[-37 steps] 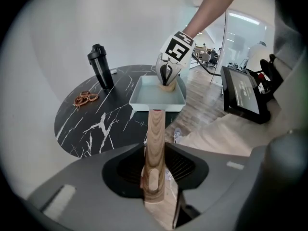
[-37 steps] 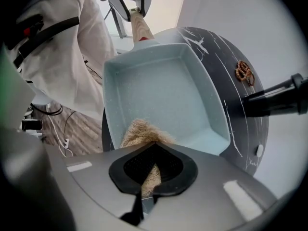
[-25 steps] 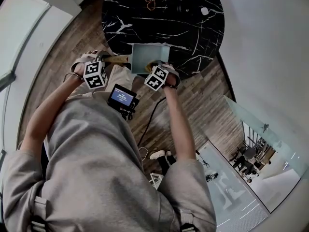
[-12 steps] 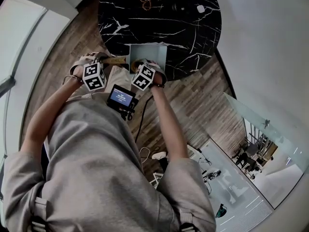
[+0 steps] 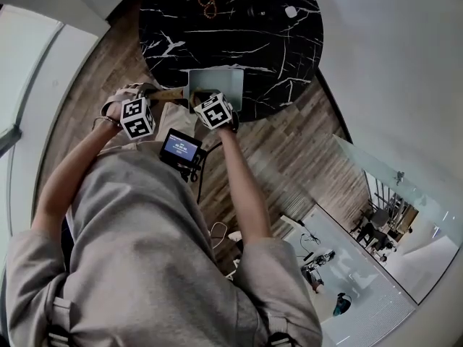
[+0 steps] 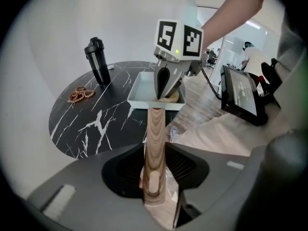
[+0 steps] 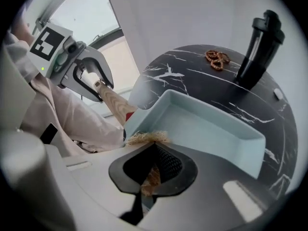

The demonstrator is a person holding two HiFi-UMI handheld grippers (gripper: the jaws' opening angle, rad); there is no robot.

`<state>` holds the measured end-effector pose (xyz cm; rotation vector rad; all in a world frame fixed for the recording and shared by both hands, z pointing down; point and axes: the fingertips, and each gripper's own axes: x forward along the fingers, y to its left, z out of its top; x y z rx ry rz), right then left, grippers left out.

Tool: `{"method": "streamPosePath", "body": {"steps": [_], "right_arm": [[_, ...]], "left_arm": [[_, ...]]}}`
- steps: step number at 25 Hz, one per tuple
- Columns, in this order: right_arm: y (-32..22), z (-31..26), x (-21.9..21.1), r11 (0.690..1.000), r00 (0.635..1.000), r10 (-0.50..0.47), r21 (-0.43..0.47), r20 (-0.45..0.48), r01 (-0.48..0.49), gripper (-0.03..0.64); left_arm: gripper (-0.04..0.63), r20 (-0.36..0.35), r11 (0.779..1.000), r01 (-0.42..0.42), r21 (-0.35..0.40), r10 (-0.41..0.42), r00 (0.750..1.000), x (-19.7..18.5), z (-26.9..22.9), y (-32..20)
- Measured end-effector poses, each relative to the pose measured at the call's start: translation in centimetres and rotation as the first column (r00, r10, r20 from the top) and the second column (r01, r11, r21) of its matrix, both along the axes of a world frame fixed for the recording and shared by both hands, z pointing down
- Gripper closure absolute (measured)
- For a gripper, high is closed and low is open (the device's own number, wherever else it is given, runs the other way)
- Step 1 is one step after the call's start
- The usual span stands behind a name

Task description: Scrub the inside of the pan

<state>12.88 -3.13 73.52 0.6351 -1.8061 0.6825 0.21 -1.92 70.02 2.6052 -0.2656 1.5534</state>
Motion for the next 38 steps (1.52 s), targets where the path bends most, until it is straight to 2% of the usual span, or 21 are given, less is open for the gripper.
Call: {"method": "streamPosePath", "body": {"steps": [3, 5, 7, 9, 11, 13, 17, 23, 29, 34, 38], "right_arm": [[-1.4, -1.4, 1.0, 0.994, 0.998, 0.055, 0.092, 0.02, -0.057, 0.603], [-1.9, -3.2, 1.3, 0.987, 0.999, 0.046, 0.151, 0.028, -0.05, 0.592], [-1.9, -4.5, 1.4, 0.982, 1.0, 0.0, 0.186, 0.011, -0.002, 0.566], [-1.4, -4.4, 1.3, 0.976, 0.996, -0.084, 0.197, -0.043, 0.091, 0.509], [-0.6, -3.0, 0.8, 0.965, 0.976, -0.187, 0.166, -0.11, 0.204, 0.457], [0.0, -1.4, 0.3, 0.954, 0.953, -0.258, 0.115, -0.159, 0.277, 0.439], [0.1, 0.0, 0.1, 0.954, 0.939, -0.285, 0.041, -0.19, 0.298, 0.414], [0.0, 0.3, -0.2, 0.953, 0.931, -0.291, 0.019, -0.22, 0.302, 0.446], [0.5, 0.5, -0.6, 0.967, 0.952, -0.233, 0.056, -0.2, 0.249, 0.531], [-0.4, -0.9, 0.4, 0.993, 0.991, -0.08, 0.077, -0.11, 0.089, 0.54], [-3.0, -3.6, 4.7, 0.983, 0.988, 0.053, 0.18, -0.142, -0.027, 0.54]], "left_arm": [[0.456, -0.002, 0.998, -0.042, 0.043, 0.042, 0.999, 0.3, -0.1, 0.0], [0.454, -0.004, 0.997, -0.054, 0.056, 0.054, 0.999, 0.4, -0.1, 0.0], [0.448, -0.008, 0.997, -0.056, 0.056, 0.057, 0.998, 0.4, 0.1, 0.0], [0.445, -0.011, 0.996, -0.06, 0.058, 0.061, 0.998, 0.6, 0.3, 0.0], [0.445, -0.009, 0.996, -0.066, 0.057, 0.066, 0.998, 0.6, 0.5, 0.1], [0.445, -0.001, 0.996, -0.073, 0.053, 0.073, 0.997, 0.8, 0.7, 0.2], [0.445, 0.0, 0.996, -0.079, 0.05, 0.079, 0.997, 1.0, 0.8, 0.2], [0.448, 0.007, 0.996, -0.072, 0.044, 0.072, 0.997, 0.9, 1.3, 0.1], [0.46, 0.009, 0.998, -0.055, 0.032, 0.055, 0.998, 1.0, 2.1, 0.1], [0.477, 0.016, 0.998, -0.059, 0.015, 0.059, 0.998, 1.1, 2.6, 0.2], [0.485, 0.018, 0.998, -0.062, 0.023, 0.061, 0.998, 1.0, 2.6, 0.1]]}}
